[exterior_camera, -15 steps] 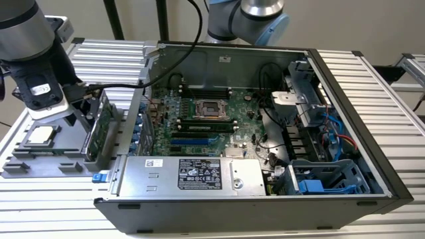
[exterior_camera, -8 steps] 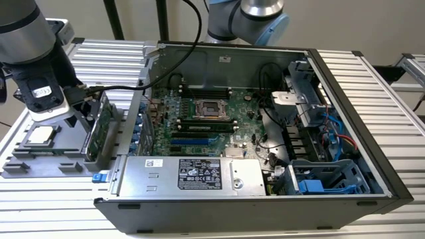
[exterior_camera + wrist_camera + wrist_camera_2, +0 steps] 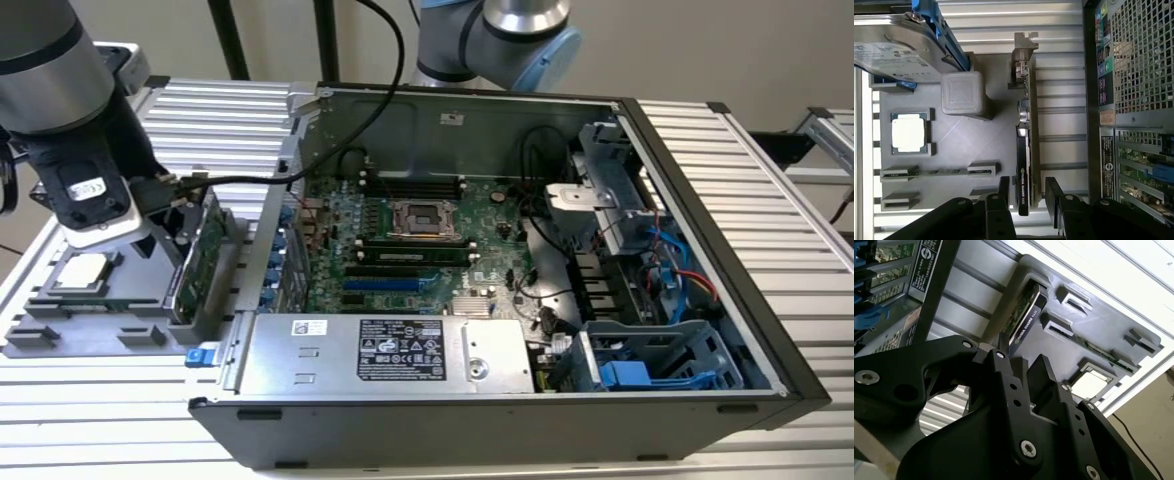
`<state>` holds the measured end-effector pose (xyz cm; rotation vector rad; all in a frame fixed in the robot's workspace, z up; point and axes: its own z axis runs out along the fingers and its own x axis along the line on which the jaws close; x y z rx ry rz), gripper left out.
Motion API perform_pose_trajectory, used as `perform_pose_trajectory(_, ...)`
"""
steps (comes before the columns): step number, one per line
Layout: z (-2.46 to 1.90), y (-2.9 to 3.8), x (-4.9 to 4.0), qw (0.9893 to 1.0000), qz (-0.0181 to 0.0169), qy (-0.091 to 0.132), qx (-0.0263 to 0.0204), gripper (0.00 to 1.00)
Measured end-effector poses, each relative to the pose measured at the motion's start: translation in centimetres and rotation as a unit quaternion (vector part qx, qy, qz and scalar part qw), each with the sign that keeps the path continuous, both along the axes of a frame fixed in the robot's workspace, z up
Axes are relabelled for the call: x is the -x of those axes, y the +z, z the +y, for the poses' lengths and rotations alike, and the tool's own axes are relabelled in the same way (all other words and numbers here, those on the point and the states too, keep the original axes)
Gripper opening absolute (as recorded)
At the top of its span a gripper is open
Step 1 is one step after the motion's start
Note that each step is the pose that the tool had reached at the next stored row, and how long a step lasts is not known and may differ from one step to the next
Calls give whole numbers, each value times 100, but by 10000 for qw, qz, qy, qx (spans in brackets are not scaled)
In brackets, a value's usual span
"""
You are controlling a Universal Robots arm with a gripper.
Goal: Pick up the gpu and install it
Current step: 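Pick up the gpu and move the gpu toward the slot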
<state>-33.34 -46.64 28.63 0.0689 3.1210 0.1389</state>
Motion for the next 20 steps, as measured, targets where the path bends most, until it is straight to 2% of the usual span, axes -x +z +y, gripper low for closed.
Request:
perform_pose_trajectory(13, 6, -78, 3, 10000, 0, 0, 0, 100)
perform_pose_trajectory(20, 33, -119, 3, 10000, -1, 0, -1, 100)
